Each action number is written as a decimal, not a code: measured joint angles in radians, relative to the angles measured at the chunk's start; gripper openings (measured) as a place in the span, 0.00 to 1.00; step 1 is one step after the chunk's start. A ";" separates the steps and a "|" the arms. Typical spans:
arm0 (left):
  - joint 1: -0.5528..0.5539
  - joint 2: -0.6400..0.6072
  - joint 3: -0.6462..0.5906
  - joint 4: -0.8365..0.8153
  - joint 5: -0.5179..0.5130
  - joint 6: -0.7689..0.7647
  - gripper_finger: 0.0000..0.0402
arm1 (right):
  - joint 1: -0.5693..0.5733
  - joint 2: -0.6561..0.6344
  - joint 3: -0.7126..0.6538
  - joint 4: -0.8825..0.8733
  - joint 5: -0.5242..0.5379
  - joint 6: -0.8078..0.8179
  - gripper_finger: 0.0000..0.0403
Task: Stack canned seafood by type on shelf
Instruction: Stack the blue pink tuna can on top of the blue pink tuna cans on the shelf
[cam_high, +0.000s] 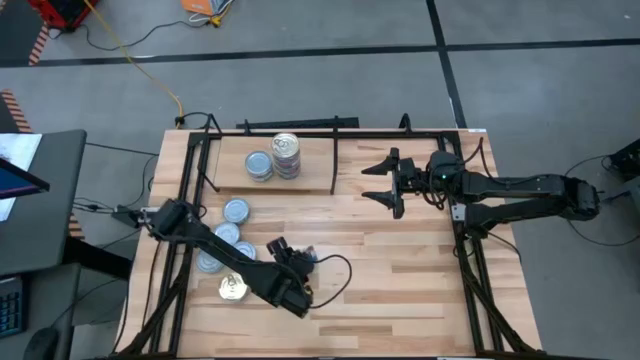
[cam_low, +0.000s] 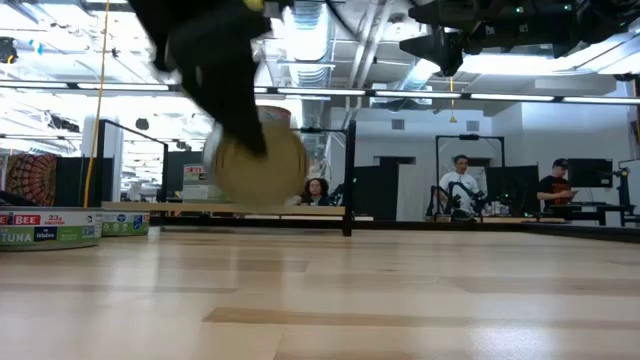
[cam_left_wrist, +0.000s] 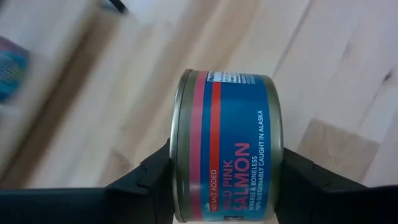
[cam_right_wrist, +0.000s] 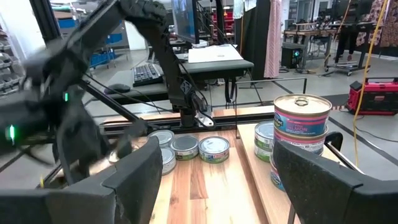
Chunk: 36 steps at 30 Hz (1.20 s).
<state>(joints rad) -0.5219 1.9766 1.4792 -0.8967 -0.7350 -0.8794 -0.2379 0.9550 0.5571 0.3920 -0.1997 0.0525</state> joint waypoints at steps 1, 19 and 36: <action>0.001 -0.025 0.000 -0.016 -0.011 0.010 0.46 | 0.000 0.000 0.000 -0.001 0.000 0.000 0.82; 0.237 -0.352 0.002 -0.297 -0.558 1.071 0.48 | 0.010 0.000 0.000 0.003 0.019 -0.007 0.82; 0.541 -0.495 0.002 -0.028 -0.287 1.514 0.47 | -0.045 0.000 0.000 0.002 0.019 -0.024 0.82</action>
<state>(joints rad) 0.0190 1.4815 1.4807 -0.9243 -1.0222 0.6349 -0.2828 0.9554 0.5571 0.3935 -0.1806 0.0286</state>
